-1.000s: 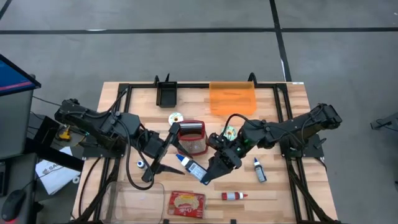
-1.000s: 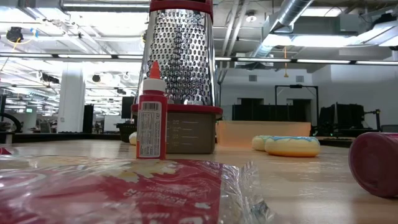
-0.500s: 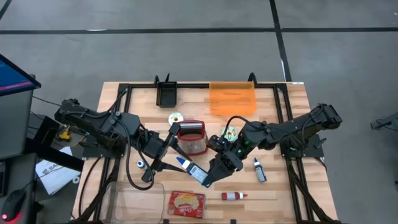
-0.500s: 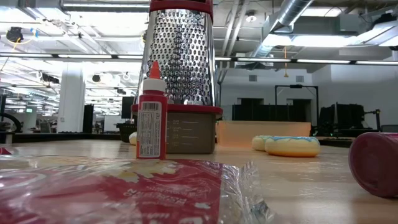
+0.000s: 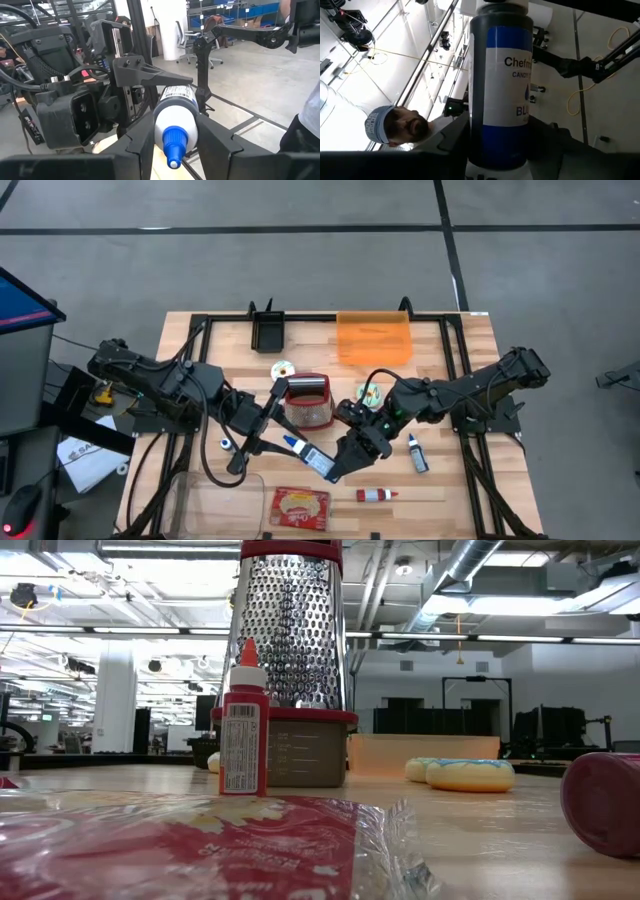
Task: Pick & Place Food Item
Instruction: Put the top blue food coloring bottle into the transparent bin
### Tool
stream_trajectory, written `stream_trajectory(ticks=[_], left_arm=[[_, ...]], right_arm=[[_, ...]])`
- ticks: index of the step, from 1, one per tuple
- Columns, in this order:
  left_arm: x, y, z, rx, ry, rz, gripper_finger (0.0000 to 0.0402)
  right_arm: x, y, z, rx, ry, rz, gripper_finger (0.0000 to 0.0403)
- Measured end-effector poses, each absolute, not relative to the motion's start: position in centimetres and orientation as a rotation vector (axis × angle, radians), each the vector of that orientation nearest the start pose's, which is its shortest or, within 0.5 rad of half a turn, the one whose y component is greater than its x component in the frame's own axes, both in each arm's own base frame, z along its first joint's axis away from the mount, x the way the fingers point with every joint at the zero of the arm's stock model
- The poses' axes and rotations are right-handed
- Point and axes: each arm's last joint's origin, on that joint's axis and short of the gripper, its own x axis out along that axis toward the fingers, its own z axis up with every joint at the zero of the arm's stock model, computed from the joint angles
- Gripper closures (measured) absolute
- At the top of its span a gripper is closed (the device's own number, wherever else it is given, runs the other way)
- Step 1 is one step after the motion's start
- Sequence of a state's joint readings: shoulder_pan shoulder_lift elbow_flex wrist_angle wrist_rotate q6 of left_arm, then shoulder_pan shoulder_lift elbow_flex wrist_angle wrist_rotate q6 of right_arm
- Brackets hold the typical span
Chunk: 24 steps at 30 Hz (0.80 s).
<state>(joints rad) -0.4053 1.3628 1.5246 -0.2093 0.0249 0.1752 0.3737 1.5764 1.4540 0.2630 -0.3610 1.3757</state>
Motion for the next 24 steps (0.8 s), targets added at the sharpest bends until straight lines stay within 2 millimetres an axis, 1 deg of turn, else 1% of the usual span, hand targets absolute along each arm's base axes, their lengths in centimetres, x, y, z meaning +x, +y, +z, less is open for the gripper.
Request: stream_trajectory(ticks=[4,8,11,16,18,21,24], left_arm=[[26.9,-11.5,45.6,0.185,0.023,-0.417,0.0289],[25.8,-10.9,45.9,0.201,0.050,-0.376,0.0289],[24.5,-10.2,46.5,0.221,0.049,-0.330,0.0289],[21.7,-8.7,47.5,0.232,0.071,-0.229,0.0289],[20.6,-8.2,47.3,0.227,0.133,-0.192,0.0289],[18.7,-7.5,46.4,0.154,0.271,-0.177,0.0290],[17.1,-7.6,45.3,0.055,0.420,-0.185,0.0290]], right_arm=[[33.7,14.3,41.0,1.292,0.377,0.709,0.0204],[33.7,14.3,40.5,1.286,0.425,0.671,0.0174],[33.7,14.6,39.9,1.283,0.483,0.643,0.0165],[33.3,15.0,38.7,1.276,0.616,0.562,0.0163],[32.9,15.3,37.9,1.268,0.704,0.508,0.0163],[32.1,16.1,36.6,1.250,0.839,0.427,0.0163],[31.5,17.0,36.2,1.251,0.882,0.383,0.0163]])
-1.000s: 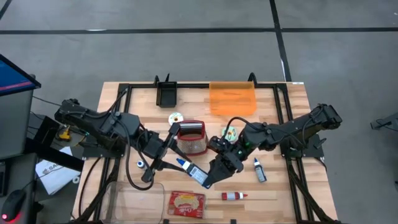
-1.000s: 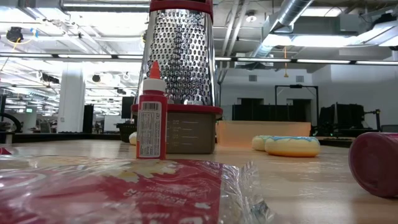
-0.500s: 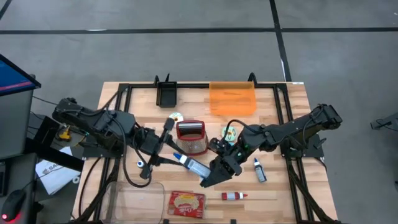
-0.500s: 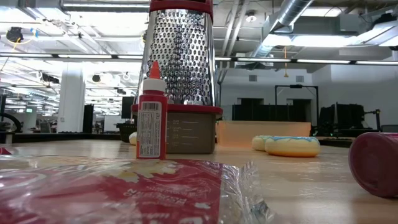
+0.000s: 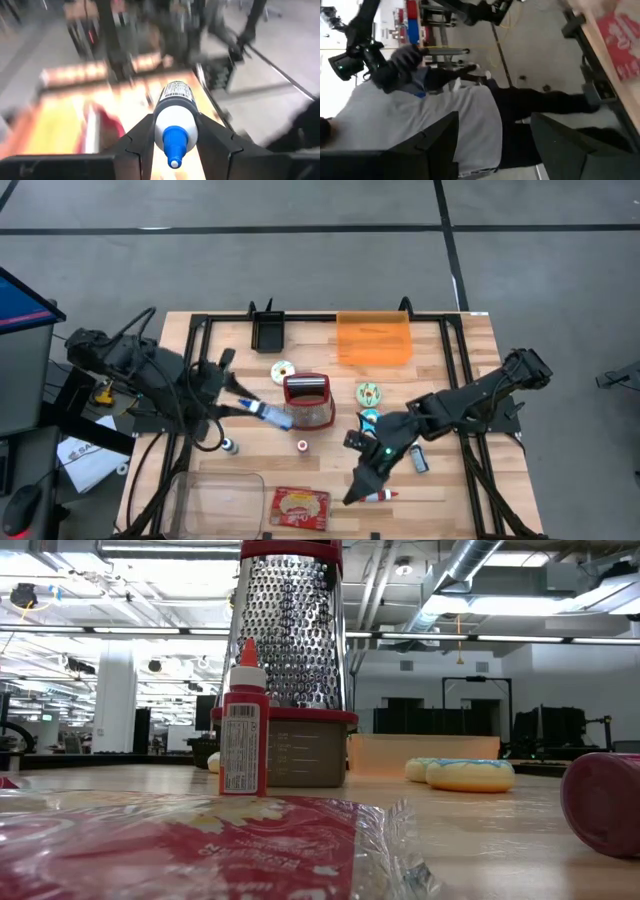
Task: Pick & Place Food Item
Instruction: Put the top blue food coloring bottle into the transparent bin
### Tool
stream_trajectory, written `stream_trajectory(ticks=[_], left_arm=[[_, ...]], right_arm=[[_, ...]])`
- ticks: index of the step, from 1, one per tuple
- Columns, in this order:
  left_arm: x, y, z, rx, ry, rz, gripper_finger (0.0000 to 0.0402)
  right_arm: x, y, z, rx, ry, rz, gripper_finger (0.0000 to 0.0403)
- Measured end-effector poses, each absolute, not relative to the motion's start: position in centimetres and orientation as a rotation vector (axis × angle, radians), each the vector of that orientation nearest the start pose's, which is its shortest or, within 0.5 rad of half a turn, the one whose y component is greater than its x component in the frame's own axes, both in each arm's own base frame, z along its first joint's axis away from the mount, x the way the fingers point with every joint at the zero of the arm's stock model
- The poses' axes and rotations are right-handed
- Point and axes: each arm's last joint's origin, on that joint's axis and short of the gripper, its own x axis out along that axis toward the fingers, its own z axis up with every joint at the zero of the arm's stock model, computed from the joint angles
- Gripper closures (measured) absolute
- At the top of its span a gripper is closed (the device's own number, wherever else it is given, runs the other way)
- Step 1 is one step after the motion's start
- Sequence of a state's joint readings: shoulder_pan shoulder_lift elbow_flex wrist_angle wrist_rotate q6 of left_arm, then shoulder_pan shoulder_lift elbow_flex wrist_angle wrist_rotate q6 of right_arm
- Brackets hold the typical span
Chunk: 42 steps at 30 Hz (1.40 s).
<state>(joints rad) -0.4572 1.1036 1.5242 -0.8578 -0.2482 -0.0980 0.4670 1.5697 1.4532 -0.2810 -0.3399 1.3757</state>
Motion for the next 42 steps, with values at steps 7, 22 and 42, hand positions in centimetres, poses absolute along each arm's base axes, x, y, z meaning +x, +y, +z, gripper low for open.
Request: stream_trajectory(ticks=[7,22,42], left_arm=[[13.8,-10.6,42.4,-0.129,0.801,-0.240,0.0290],[12.4,-22.7,36.7,-0.478,1.130,-0.056,0.0290],[9.4,-25.1,31.4,-0.689,1.298,0.717,0.0290]], right_arm=[[30.2,18.3,35.1,1.261,0.961,0.231,0.0163],[28.4,19.8,34.0,1.178,1.029,0.113,0.0163],[23.9,24.3,33.3,1.120,1.067,0.022,0.0163]])
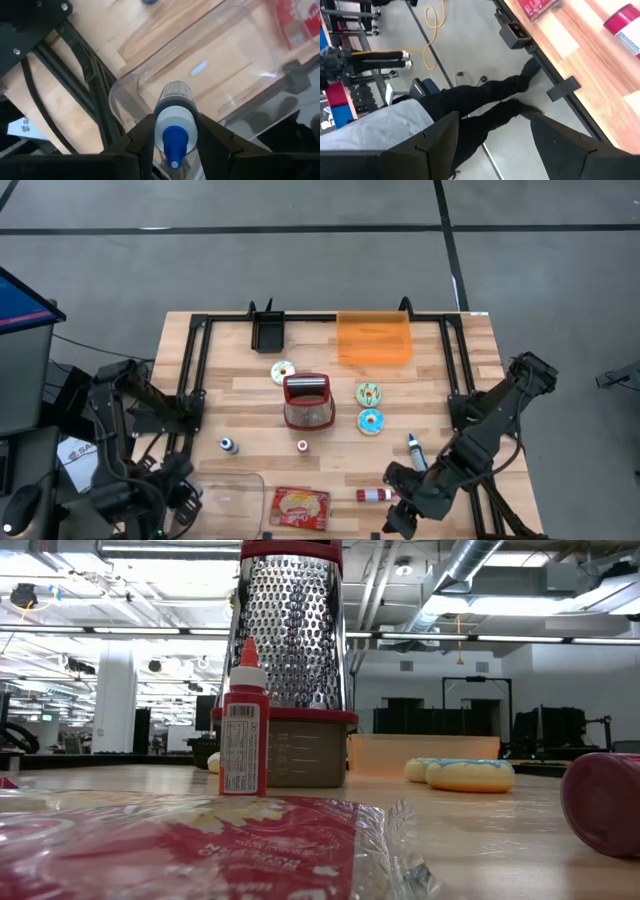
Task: Pick & Place Food Item
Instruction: Put the top blue food coloring bottle into the transparent bin
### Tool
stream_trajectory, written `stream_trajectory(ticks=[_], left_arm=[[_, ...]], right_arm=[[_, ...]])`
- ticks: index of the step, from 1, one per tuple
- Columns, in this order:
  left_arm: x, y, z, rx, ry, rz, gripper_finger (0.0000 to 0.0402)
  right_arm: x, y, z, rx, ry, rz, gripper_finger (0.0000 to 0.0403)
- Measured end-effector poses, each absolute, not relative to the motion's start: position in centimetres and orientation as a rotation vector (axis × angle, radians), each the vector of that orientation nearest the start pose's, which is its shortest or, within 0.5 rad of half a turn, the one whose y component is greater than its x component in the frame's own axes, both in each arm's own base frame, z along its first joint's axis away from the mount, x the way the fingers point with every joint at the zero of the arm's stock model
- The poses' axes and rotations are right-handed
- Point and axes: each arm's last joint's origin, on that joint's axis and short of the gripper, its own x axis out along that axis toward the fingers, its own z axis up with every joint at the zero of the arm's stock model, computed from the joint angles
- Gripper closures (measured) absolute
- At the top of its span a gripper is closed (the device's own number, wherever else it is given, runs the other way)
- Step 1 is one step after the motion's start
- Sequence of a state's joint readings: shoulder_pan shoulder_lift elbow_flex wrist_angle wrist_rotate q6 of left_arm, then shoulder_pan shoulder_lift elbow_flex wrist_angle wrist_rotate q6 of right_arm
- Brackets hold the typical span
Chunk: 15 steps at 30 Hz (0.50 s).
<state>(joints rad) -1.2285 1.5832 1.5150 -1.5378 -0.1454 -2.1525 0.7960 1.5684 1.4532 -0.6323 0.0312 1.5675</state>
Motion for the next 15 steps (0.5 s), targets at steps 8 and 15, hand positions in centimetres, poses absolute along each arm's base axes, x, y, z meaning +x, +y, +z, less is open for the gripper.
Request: stream_trajectory(ticks=[8,15], left_arm=[[10.8,-25.0,27.9,-0.719,1.322,0.777,0.0290],[10.9,-25.1,24.7,-0.744,1.325,0.767,0.0290]], right_arm=[[23.6,24.6,33.3,1.102,1.027,0.007,0.0163],[22.8,25.3,33.3,1.114,1.031,0.005,0.0163]])
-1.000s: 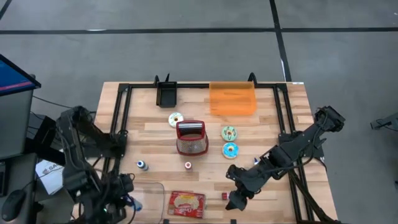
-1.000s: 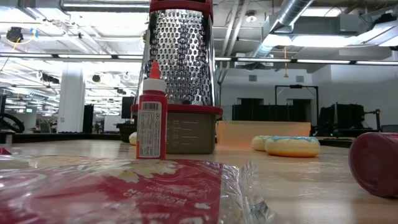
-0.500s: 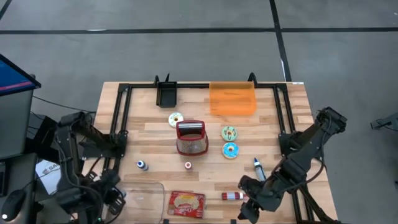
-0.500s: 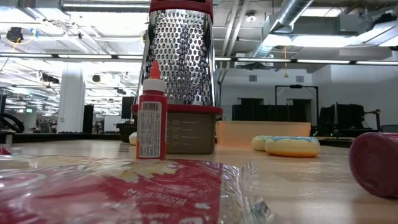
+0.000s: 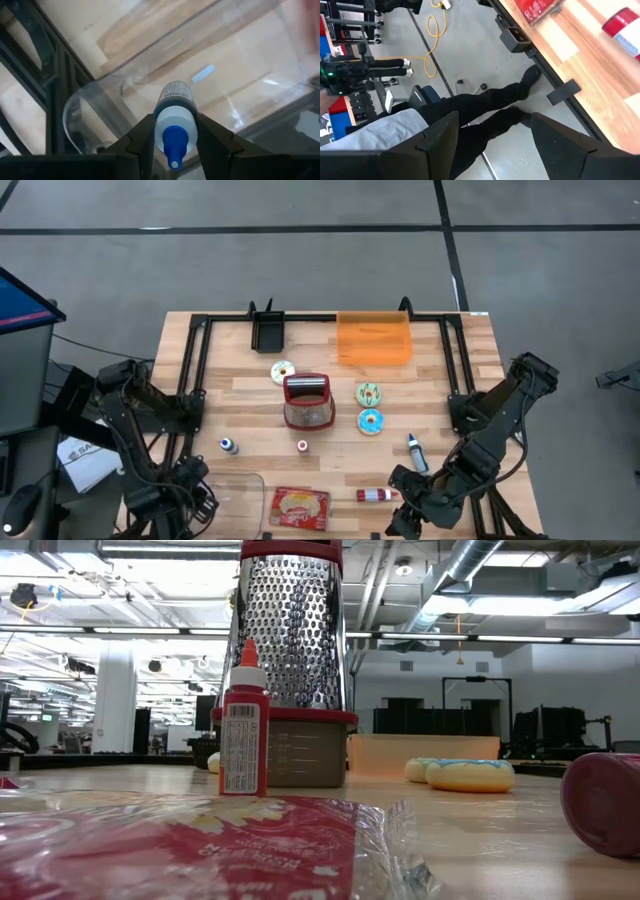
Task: Pick & Place Food Item
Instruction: Put the top blue food coloring bottle into the transparent bin
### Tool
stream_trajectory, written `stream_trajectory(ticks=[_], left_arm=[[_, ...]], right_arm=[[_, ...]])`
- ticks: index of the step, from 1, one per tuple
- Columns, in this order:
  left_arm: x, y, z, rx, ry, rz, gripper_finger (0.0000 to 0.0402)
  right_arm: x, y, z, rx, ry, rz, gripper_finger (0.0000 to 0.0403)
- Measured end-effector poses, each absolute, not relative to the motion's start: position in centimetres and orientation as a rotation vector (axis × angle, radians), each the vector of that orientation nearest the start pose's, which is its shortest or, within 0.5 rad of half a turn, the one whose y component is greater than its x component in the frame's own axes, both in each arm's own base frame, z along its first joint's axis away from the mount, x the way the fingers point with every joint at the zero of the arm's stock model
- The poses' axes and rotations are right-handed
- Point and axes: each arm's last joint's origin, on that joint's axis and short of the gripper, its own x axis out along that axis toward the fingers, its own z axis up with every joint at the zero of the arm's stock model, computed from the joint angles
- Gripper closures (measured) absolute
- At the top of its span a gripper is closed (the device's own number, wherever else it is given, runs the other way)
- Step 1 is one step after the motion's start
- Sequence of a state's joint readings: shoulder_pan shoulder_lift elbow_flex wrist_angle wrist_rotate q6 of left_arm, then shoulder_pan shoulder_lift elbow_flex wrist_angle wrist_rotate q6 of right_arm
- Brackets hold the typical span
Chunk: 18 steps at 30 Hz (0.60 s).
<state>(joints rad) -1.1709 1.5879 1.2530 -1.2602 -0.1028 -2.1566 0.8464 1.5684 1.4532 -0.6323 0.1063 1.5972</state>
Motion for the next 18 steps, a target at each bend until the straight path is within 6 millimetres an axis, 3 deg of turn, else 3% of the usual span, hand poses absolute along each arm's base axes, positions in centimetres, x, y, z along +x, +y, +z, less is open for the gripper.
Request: stream_trajectory(ticks=[7,18], left_arm=[[10.6,-24.4,22.8,-0.704,1.339,0.809,0.0290],[10.0,-24.9,22.3,-0.696,1.357,0.749,0.0276]], right_arm=[[22.2,25.9,33.4,1.137,1.040,0.003,0.0163],[21.7,26.5,33.6,1.195,1.004,-0.004,0.0163]])
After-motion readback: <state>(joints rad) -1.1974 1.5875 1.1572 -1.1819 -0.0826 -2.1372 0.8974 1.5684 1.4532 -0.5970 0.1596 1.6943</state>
